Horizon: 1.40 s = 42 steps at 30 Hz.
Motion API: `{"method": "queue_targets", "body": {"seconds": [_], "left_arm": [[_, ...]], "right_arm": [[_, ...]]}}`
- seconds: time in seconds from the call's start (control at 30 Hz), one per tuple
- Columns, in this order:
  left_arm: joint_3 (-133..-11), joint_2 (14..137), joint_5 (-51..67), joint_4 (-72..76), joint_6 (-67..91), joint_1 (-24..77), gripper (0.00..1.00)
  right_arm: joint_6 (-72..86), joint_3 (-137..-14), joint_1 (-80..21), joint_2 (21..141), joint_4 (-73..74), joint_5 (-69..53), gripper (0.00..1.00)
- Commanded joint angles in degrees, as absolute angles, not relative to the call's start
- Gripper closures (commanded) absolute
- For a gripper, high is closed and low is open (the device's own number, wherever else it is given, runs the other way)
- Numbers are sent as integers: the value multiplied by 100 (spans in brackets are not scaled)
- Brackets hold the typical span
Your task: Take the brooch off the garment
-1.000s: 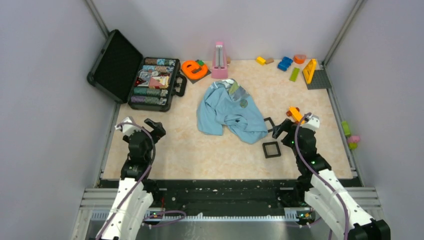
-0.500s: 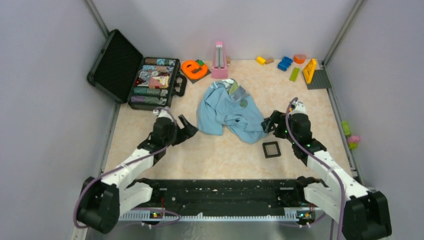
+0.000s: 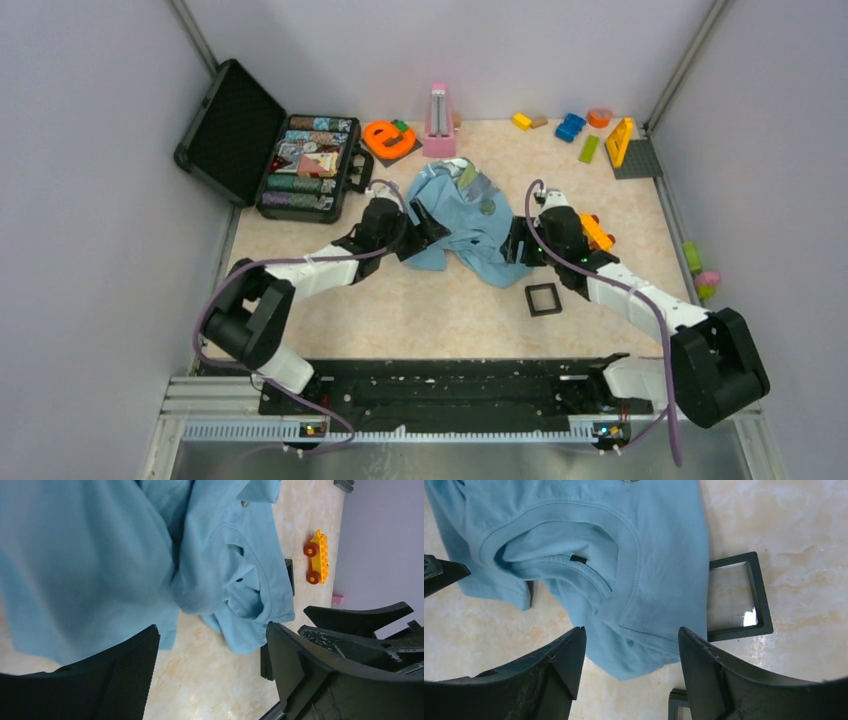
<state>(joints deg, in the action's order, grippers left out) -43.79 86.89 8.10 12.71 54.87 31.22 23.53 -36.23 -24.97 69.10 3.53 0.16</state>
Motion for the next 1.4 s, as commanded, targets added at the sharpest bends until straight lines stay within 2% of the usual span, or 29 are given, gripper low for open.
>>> {"method": "queue_targets", "body": {"seconds": [0.0,0.17,0.37,0.53,0.6,0.67,0.7,0.77,0.8,0.83,0.97,1.1,1.27,1.37], "left_arm": [[-4936,9183,858,1506,5747,3255,18],[-5195,9731,883,1604,5844,3277,22],[-5459,10101,813,1604,5860,3274,36],[-5582,10237,691,1539,5806,3259,41],[-5649,10248,659,1483,5757,3250,47],[-5724,10248,625,1371,5668,3244,57],[-5767,10248,620,1312,5609,3237,62],[-5886,10236,620,1119,5494,3223,83],[-5968,10220,594,933,5434,3219,94],[-6056,10191,571,773,5380,3209,100],[-6657,10052,479,74,4981,3200,100],[-8064,10170,636,-909,4687,2970,100],[-10419,10773,951,-1777,4604,2515,100],[-12112,11139,1433,-2209,4637,2314,100]], "right_arm": [[2197,-3905,-2565,7163,305,315,32],[2113,-4163,-2673,7599,244,329,34],[2053,-4724,-2979,8365,505,818,34],[1995,-4940,-3195,8887,640,1118,34],[1946,-4969,-3305,9014,624,1204,35],[1906,-5045,-3399,9137,652,1261,44],[1904,-5116,-3427,9217,725,1323,52],[1951,-5284,-3460,9350,907,1492,77],[2031,-5407,-3465,9374,1018,1699,94],[2086,-5477,-3463,9340,1145,1798,100],[1960,-5809,-3450,8928,1345,1928,100],[1732,-6743,-3194,8763,1800,1830,100],[1629,-8679,-2406,9019,2529,926,100],[1263,-10234,-2310,9263,3159,800,100]]}}
